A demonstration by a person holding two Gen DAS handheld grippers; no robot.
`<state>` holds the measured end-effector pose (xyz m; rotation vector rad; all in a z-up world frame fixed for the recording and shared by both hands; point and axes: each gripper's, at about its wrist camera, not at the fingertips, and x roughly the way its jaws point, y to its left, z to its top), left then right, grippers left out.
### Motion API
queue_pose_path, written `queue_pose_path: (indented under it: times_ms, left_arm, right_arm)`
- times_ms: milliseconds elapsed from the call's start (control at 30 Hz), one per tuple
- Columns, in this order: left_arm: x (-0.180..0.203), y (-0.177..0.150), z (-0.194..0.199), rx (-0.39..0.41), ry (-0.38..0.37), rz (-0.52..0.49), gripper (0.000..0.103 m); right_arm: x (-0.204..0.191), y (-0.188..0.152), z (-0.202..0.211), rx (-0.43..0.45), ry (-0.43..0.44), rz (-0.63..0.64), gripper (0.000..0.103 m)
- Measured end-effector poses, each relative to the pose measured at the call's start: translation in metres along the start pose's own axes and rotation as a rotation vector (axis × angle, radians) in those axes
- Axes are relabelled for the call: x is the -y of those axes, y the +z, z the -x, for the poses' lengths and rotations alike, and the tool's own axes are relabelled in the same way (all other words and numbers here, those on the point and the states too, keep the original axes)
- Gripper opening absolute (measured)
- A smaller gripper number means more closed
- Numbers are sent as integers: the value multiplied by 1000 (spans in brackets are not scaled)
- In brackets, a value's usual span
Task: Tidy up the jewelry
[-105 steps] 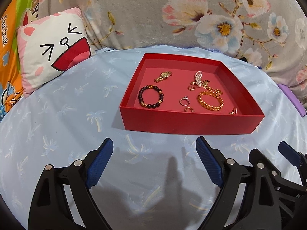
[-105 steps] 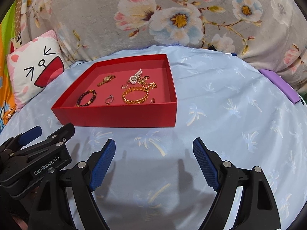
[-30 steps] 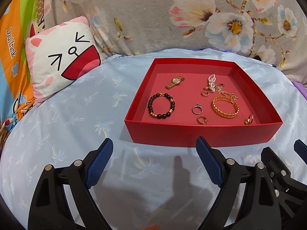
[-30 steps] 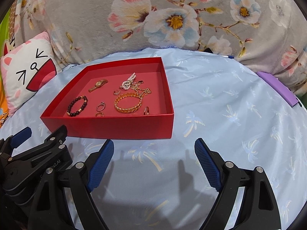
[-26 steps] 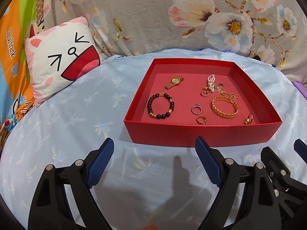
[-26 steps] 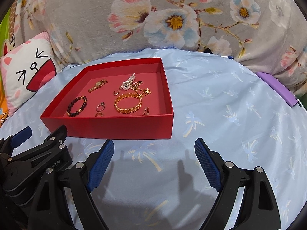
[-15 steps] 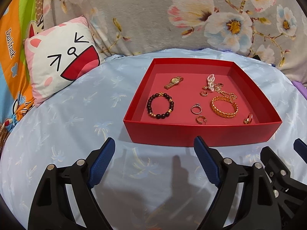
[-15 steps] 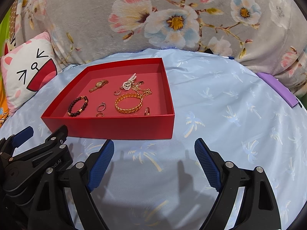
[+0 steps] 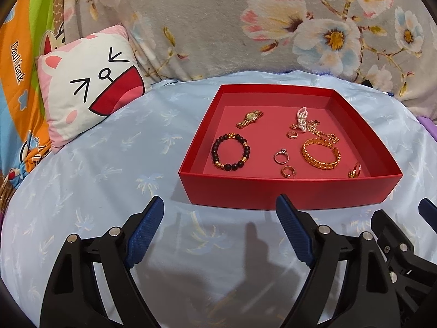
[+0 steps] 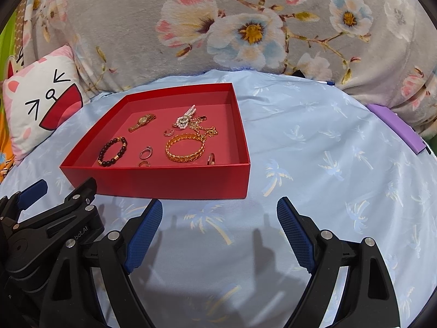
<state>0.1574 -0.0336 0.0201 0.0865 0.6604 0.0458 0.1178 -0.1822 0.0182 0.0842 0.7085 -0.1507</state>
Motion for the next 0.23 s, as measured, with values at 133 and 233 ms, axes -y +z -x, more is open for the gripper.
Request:
queue_pose_path:
  times_ms: [133,233]
  left_arm:
    - [-1,0,1,2,4,1,81]
    - [-1,0,1,3,4,1,81]
  right_arm:
    - [-1,0,0,2,1,-1,85]
    - [-1,0,1,1,0,-1,85]
